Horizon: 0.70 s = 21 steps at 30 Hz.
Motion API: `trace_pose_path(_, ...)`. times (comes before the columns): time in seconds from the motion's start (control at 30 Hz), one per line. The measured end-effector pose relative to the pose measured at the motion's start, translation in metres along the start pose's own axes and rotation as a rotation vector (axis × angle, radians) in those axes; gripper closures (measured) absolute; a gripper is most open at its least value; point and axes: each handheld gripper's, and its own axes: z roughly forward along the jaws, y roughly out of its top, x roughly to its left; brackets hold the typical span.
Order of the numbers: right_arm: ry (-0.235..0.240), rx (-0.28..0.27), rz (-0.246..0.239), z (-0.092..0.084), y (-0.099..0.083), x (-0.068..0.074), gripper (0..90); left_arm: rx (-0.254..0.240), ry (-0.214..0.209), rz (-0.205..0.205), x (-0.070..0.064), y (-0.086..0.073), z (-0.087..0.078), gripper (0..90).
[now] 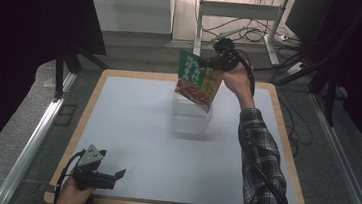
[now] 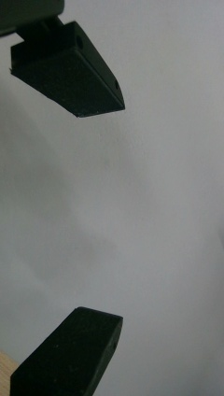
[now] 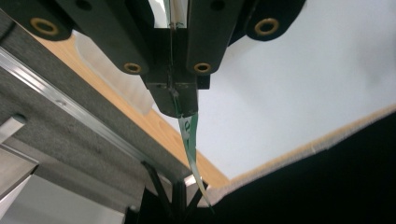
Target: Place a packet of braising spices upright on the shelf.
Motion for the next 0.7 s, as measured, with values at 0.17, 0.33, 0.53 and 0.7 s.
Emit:
trace_pose_path(0.17, -0.038, 0.000, 0.002, 0.007, 0.002, 0.000, 89.1, 0.004, 0.003, 0.006, -0.001, 0.000, 0.000, 1.7)
trace_pose_path(0.33, -0.078, 0.037, -0.037, 0.023, 0.003, 0.011, 88.9, 0.007, 0.006, 0.015, -0.002, 0.000, 0.001, 1.7)
trace_pose_path(0.53, -0.071, 0.028, -0.045, 0.043, 0.005, 0.019, 83.1, 0.004, 0.001, 0.008, -0.001, 0.000, 0.000, 1.8)
trace_pose_path(0.7, -0.075, 0.024, -0.060, 0.044, 0.006, 0.021, 73.2, 0.004, 0.002, 0.009, -0.001, 0.000, 0.000, 1.7)
